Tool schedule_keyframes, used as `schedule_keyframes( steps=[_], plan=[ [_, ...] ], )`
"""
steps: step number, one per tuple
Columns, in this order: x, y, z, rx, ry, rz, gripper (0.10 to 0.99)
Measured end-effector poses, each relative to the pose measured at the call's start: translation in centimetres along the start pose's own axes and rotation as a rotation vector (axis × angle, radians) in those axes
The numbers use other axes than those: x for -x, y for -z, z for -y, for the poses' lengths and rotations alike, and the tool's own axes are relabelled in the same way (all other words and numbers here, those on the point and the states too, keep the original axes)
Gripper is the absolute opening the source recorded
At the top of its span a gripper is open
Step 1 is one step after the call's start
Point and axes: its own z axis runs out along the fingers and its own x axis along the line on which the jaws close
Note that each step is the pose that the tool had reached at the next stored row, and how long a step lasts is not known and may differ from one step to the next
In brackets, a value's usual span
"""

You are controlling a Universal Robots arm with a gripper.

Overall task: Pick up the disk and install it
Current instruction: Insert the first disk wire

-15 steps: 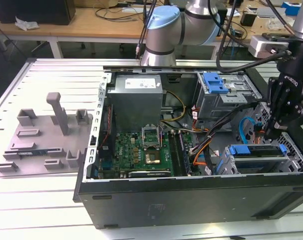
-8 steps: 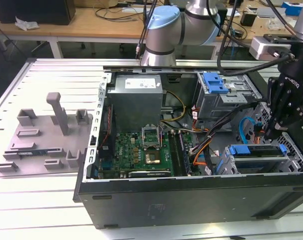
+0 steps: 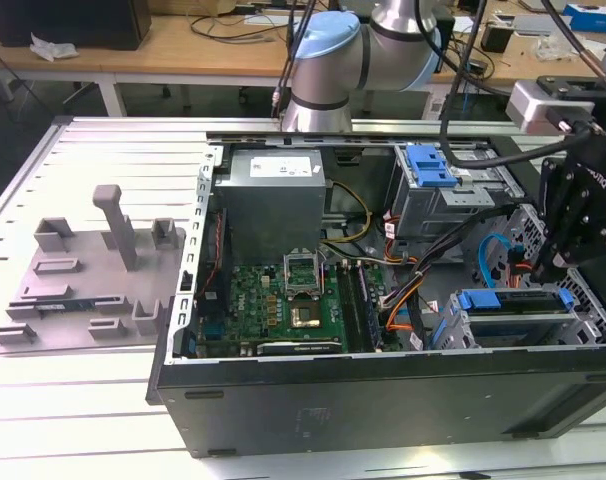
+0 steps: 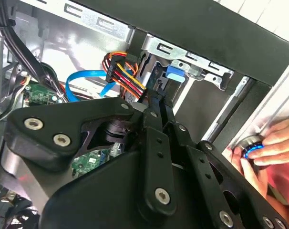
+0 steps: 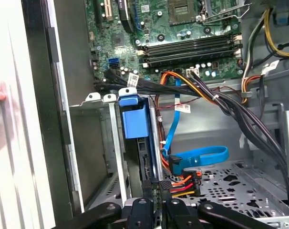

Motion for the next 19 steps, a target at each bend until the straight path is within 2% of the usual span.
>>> schedule_keyframes(
  steps=[1,5,11,15,19],
  plan=[
    [-0.25,-0.02,0.03,0.001,0.000,0.0145,0.169],
    [-1.15,-0.10,0.14,0.005,0.000,0.0470,0.169],
    [-1.34,-0.13,0.14,0.005,0.001,0.0480,0.169],
    [-1.32,-0.23,0.12,0.006,0.001,0.0546,0.169],
    [-1.35,-0.29,-0.03,0.006,0.001,0.0548,0.169]
  ],
)
